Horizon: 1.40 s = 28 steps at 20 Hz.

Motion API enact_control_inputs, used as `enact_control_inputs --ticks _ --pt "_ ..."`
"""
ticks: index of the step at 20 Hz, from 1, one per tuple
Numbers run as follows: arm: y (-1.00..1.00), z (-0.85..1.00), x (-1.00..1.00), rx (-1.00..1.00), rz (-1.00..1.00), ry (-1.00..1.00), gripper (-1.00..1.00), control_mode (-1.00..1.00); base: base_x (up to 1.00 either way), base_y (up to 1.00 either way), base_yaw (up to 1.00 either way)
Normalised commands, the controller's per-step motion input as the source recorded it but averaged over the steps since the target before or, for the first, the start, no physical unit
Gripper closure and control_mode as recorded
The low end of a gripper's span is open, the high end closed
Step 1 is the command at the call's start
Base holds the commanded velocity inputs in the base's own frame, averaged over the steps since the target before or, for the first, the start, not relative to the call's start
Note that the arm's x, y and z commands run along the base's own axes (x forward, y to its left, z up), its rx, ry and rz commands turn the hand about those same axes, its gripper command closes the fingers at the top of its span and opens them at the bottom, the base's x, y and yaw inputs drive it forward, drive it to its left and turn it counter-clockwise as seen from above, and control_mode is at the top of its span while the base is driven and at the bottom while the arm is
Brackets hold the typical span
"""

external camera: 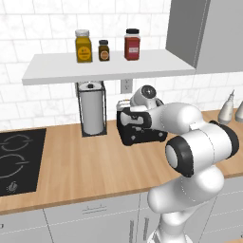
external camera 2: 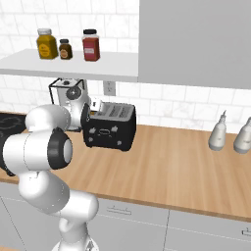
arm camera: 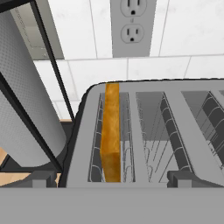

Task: Start the toaster. Once the lever pops up, take the bread to the plate on the dining counter.

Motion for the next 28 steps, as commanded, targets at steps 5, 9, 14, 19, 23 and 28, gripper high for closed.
enact_control_inputs --ticks 5,9,14,19,23,28 --pt "0.00 0.00 0.00 0.00 0.00 0.00 -1.00 -1.00 0.00 0.00 0.00" --pt "0.00 0.00 0.00 0.00 0.00 0.00 -1.00 -1.00 0.00 0.00 0.00" --pt "0.00 0.00 0.00 0.00 0.00 0.00 -1.00 -1.00 0.00 0.00 0.00" --pt "0.00 0.00 0.00 0.00 0.00 0.00 -1.00 -1.00 0.00 0.00 0.00" --pt "0.00 0.00 0.00 0.00 0.00 0.00 -1.00 -1.00 0.00 0.00 0.00" --pt "0.00 0.00 0.00 0.00 0.00 0.00 -1.00 -1.00 0.00 0.00 0.00"
